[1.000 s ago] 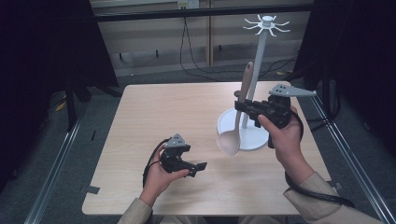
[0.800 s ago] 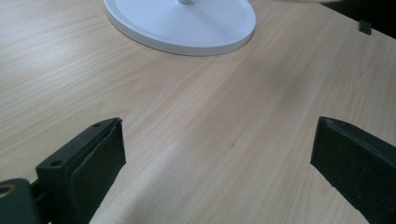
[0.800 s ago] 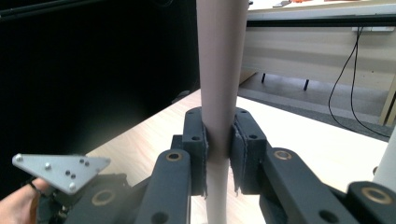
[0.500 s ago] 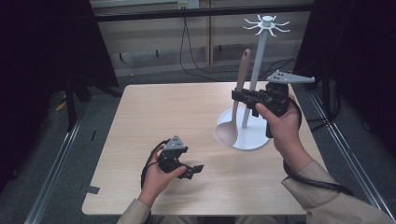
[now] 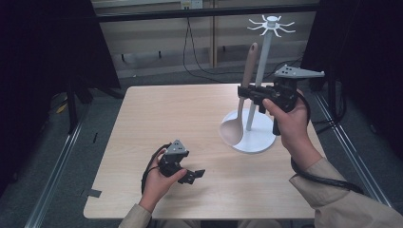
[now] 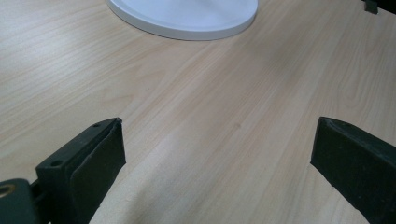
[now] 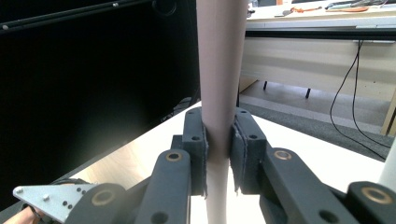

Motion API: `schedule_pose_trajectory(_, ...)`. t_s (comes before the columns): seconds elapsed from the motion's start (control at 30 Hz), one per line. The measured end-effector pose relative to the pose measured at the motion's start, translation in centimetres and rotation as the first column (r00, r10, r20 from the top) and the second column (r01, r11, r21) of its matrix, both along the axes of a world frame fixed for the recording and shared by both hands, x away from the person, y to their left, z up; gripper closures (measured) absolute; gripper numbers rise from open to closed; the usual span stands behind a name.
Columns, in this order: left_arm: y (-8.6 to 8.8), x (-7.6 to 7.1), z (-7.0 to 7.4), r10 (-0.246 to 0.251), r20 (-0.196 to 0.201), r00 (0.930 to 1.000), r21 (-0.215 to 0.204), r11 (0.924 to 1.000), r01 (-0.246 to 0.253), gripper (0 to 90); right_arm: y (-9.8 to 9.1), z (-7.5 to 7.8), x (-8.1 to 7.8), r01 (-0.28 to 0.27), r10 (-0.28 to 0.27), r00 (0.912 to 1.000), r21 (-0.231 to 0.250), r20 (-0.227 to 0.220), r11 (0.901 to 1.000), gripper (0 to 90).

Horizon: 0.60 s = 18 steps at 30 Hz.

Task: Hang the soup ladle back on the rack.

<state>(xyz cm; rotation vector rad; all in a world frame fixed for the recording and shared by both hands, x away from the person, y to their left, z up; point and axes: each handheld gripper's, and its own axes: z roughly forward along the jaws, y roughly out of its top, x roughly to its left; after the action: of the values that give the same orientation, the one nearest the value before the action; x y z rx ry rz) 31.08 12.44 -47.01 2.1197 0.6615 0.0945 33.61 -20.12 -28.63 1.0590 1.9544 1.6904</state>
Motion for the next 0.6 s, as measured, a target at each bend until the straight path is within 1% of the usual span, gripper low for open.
schedule_pose_trajectory(0.07, 0.0, 0.0, -0.1, -0.003, -0.002, 1.0000, 0.009, 1.0000, 0.003, 2.8, -0.1, 0.1, 0.1, 0.002, -0.002, 1.0000, -0.003, -0.002, 1.0000, 78.0)
schedule_pose_trajectory(0.1, 0.0, 0.0, -0.1, -0.003, -0.003, 1.0000, 0.003, 1.0000, 0.003, 2.8, -0.1, 0.2, 0.2, 0.004, -0.004, 1.0000, -0.001, -0.002, 1.0000, 78.0)
schedule_pose_trajectory(0.23, 0.0, 0.1, -0.1, -0.004, -0.004, 1.0000, 0.002, 1.0000, 0.004, 2.8, -0.2, 0.5, 0.4, 0.001, -0.001, 1.0000, -0.008, 0.000, 1.0000, 78.0)
schedule_pose_trajectory(0.37, 0.0, 0.0, -0.2, -0.008, -0.004, 1.0000, 0.013, 0.9999, 0.008, 2.8, -0.2, 0.5, 0.7, 0.001, -0.001, 1.0000, -0.011, -0.005, 0.9999, 78.0)
schedule_pose_trajectory(0.6, 0.0, 0.0, -0.3, -0.006, -0.005, 1.0000, 0.020, 0.9998, 0.006, 2.8, -0.3, 0.6, 1.4, 0.003, -0.003, 0.9999, -0.007, -0.013, 1.0000, 78.0)
